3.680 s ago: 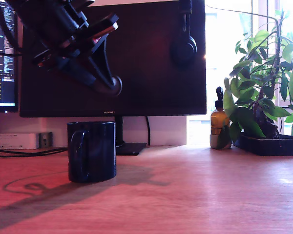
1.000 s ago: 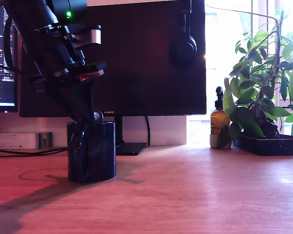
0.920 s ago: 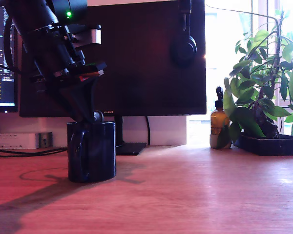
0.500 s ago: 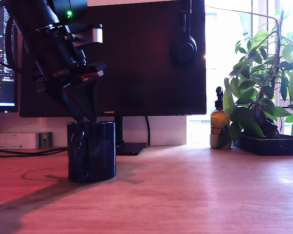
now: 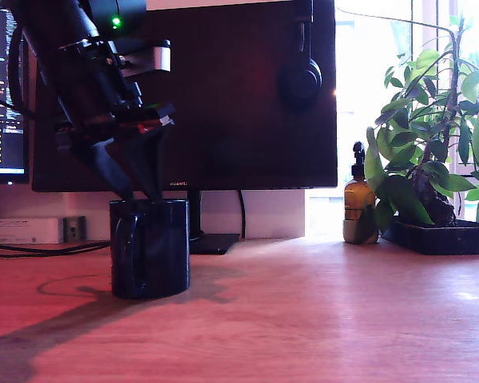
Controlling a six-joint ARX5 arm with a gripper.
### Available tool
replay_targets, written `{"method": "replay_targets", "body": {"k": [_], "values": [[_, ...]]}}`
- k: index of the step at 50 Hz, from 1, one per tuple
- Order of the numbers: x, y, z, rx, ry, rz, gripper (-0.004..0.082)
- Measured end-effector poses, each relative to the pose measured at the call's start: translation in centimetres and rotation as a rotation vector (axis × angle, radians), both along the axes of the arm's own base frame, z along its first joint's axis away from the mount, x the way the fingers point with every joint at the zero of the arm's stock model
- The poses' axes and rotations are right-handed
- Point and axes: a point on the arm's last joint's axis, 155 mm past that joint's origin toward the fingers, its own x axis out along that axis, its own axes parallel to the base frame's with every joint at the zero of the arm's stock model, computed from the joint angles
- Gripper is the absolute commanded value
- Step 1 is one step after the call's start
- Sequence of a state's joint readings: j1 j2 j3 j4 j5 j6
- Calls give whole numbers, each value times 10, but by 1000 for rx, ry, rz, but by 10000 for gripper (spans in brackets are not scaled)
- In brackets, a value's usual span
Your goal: Pick up the coffee capsules from the table one by one and drop them inside the nearest coffee cup
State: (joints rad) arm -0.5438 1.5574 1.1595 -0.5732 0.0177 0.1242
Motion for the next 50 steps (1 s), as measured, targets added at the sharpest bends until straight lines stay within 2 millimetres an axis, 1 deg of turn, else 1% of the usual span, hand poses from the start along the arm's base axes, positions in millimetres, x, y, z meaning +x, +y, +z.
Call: {"method": "replay_targets", "body": {"k": [1,3,11,23,27,32,41,50], "values": [[1,0,3,-5,-8,0,-33],[2,-1,9,-16,-26,0,-18],[2,-1,39,-60,-98,0,-19],[-1,5,74,-135,-187,25,-19],[-10,16,78,-155,-208,40,-19],[-21,34,79,-173,-225,68,-19],[-28,70,82,-213,-282,163,-19],[-43,106,80,-247,-327,268,-19]]}}
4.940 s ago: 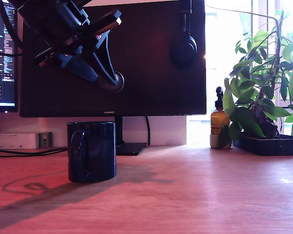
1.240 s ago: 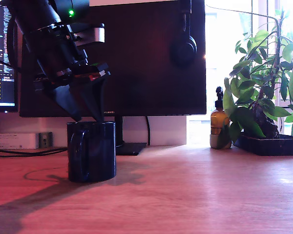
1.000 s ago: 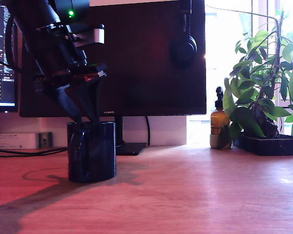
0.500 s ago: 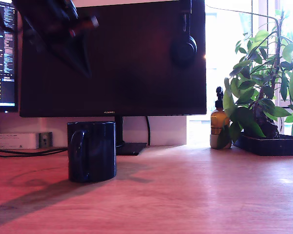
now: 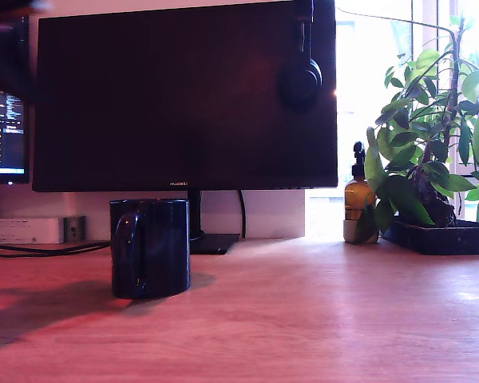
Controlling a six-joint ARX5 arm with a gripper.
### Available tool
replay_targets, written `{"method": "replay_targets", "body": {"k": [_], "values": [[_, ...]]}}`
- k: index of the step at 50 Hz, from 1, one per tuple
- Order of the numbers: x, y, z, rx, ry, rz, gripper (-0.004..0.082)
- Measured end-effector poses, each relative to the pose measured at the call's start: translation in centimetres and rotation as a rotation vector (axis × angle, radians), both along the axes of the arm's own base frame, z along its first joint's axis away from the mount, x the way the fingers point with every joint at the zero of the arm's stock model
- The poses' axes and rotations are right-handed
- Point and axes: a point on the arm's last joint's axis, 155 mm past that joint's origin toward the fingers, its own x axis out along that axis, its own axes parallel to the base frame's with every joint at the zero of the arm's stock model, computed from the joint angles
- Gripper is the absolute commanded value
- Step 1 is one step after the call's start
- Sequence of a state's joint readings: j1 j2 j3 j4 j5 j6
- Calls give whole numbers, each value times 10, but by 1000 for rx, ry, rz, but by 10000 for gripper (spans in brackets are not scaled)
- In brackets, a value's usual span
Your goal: Pick up the coffee capsules from the table one by one and drop them inside the nearest coffee cup
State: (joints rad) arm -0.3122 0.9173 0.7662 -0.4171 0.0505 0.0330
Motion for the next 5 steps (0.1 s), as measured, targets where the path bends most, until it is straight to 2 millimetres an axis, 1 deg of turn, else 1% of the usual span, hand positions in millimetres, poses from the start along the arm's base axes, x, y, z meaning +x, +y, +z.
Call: {"method": "replay_targets", "body": {"k": [5], "values": [[-8,14,-1,-32,-14,51,-19]]}}
